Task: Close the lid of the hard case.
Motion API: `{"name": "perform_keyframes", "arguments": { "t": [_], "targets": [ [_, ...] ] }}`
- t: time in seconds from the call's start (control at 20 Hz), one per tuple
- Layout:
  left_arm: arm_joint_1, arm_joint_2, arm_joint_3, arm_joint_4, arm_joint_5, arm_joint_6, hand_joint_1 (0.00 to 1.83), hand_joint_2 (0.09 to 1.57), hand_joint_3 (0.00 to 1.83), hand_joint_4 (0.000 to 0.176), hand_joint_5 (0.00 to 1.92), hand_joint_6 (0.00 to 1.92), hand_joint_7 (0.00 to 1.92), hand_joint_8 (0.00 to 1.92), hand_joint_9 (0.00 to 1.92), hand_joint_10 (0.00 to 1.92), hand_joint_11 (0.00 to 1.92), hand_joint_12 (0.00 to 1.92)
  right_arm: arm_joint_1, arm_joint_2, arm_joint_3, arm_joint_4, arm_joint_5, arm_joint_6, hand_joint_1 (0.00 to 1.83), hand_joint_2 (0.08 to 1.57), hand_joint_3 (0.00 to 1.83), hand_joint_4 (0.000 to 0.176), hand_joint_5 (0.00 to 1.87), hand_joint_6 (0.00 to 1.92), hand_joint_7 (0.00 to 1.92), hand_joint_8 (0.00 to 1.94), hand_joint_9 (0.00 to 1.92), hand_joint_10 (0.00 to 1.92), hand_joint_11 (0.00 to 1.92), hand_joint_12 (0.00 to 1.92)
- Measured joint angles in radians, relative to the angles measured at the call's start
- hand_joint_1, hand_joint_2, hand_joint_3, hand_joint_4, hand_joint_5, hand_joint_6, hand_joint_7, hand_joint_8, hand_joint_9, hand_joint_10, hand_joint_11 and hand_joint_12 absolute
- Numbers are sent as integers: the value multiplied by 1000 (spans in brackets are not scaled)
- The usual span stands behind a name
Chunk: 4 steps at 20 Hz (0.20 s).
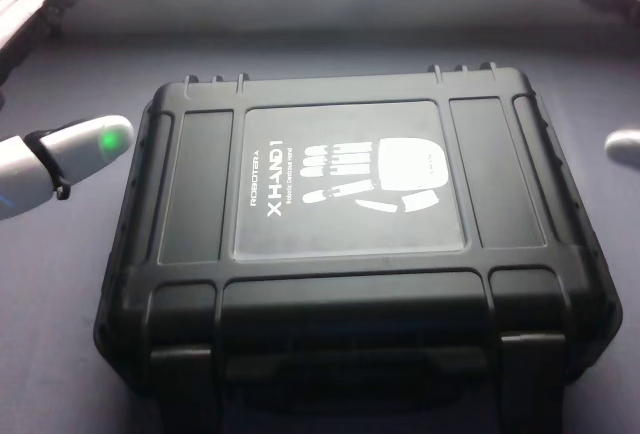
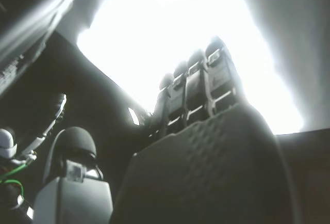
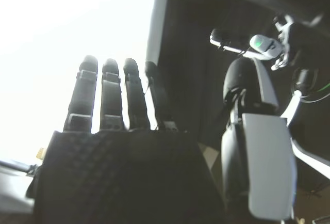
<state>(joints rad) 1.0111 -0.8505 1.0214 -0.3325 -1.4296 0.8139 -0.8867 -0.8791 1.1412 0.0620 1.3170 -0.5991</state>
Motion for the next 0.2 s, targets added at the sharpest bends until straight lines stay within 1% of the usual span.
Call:
{"name": "perform_keyframes", "arguments": {
  "t": [0.05, 0.1, 0.15, 0.2],
  "targets": [
    [-1, -2, 0, 0, -4, -1, 76, 1164, 0, 0, 65, 5, 66, 2, 19, 4, 3, 1, 0, -1, 0, 2, 8, 0, 461, 1197, 15, 0, 147, 9, 101, 8, 22, 0, 41, 18],
    [-5, -11, 0, 10, -26, -10, 4, 1219, 20, 0, 35, 0, 50, 0, 18, 2, 0, 0, 0, -2, -7, 7, 48, -1, 446, 1213, 7, 0, 178, 7, 136, 7, 51, 4, 55, 26],
    [-6, -13, -4, 18, -44, -12, 4, 1219, 20, 0, 35, 0, 50, 0, 18, 2, 0, 0, 0, -2, -13, 8, 76, -1, 446, 1213, 7, 0, 178, 7, 136, 7, 51, 4, 55, 26],
    [-7, -14, -16, 23, -77, -13, 0, 1231, 20, 0, 33, 0, 38, 0, 30, 5, 7, 5, -2, -2, -27, 8, 110, -5, 501, 1225, 4, 0, 199, 7, 171, 9, 110, 14, 87, 46]
  ]
}}
